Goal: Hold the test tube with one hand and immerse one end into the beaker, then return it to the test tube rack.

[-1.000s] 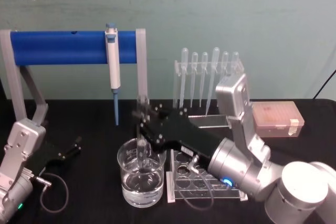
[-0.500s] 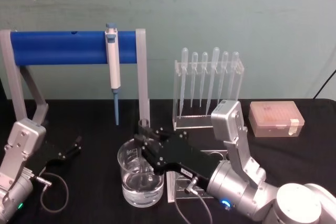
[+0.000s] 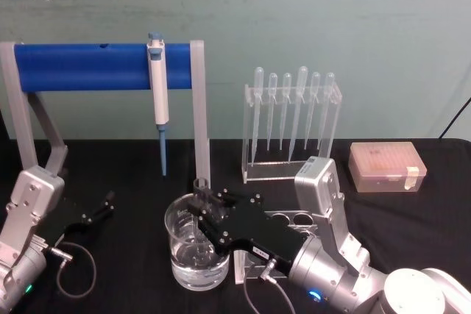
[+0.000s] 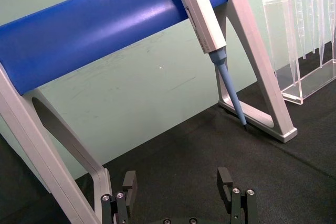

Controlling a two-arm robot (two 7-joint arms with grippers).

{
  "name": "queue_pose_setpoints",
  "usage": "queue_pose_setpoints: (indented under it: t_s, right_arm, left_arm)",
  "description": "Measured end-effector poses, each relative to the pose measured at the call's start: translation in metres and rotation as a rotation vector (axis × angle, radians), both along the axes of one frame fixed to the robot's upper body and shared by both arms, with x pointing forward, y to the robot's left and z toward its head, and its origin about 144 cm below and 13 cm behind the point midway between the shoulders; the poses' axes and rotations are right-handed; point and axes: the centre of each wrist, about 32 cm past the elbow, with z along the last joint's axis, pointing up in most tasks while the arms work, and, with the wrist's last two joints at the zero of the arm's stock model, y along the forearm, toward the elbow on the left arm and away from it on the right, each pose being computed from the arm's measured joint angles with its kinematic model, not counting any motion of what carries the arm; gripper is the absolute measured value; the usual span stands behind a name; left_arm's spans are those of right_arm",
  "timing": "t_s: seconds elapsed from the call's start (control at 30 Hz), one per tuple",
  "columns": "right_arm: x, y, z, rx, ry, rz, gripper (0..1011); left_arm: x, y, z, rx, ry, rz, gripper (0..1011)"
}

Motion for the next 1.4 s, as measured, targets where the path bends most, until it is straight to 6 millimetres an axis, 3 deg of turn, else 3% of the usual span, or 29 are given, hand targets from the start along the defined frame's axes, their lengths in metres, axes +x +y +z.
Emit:
queue_pose_setpoints:
  t_s: [1.4]
  right_arm:
    - [0.0063,-0.0003,-0.0052,-0.001,-0.038,-0.011,226]
  left_arm:
    - [0.0000,0.0000,0.0000,0.000,0.000,0.000,1000]
